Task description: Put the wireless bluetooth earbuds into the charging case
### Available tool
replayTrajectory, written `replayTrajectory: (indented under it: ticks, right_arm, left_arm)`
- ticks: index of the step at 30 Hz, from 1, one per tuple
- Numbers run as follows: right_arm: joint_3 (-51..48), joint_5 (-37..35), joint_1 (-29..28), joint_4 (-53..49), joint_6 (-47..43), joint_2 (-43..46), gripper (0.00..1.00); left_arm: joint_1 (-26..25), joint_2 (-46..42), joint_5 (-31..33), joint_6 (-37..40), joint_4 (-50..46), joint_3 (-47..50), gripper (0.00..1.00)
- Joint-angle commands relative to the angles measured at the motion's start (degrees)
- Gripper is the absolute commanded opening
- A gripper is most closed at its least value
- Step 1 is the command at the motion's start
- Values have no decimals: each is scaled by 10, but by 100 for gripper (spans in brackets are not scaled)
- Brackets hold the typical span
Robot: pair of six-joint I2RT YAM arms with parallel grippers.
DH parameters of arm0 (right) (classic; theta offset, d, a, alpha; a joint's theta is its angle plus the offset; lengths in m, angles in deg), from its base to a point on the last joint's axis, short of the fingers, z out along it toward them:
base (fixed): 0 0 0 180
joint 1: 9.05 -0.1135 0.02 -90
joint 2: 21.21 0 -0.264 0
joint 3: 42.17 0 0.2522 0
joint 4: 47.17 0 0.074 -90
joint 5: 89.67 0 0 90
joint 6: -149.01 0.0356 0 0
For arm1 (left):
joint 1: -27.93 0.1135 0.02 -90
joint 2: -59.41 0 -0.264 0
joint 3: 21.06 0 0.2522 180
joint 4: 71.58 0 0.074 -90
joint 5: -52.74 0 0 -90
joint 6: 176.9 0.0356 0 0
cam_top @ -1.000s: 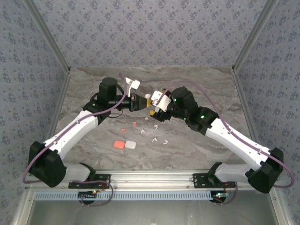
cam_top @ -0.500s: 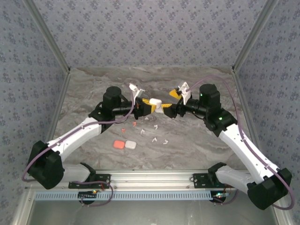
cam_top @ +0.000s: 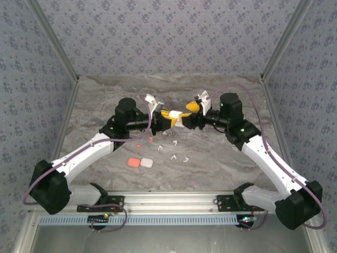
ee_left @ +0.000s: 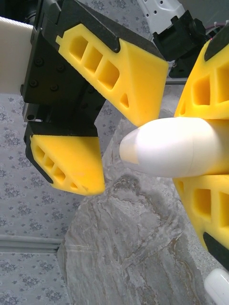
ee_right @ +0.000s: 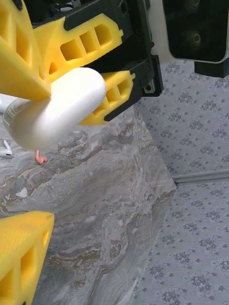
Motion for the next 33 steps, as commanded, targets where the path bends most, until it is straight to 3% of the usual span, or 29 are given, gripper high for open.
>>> replayTrajectory:
  ticks: [1,16,23,33]
  right_arm:
    - [13,-20,6,8,6,-11,64]
    - [48,-14,20,-3,4,-35,64]
    - [52,1,36,-28,15,-2,65]
    - [26,-42,56,-154,30,55,67]
  left_arm:
    - [-9,-18,-22,20,23,-7,0]
    - [-11,-20,-17,29,11,-5,0]
    - [-12,-21,2,39,0,-2,0]
    - [-11,-69,115,60,39,64,0]
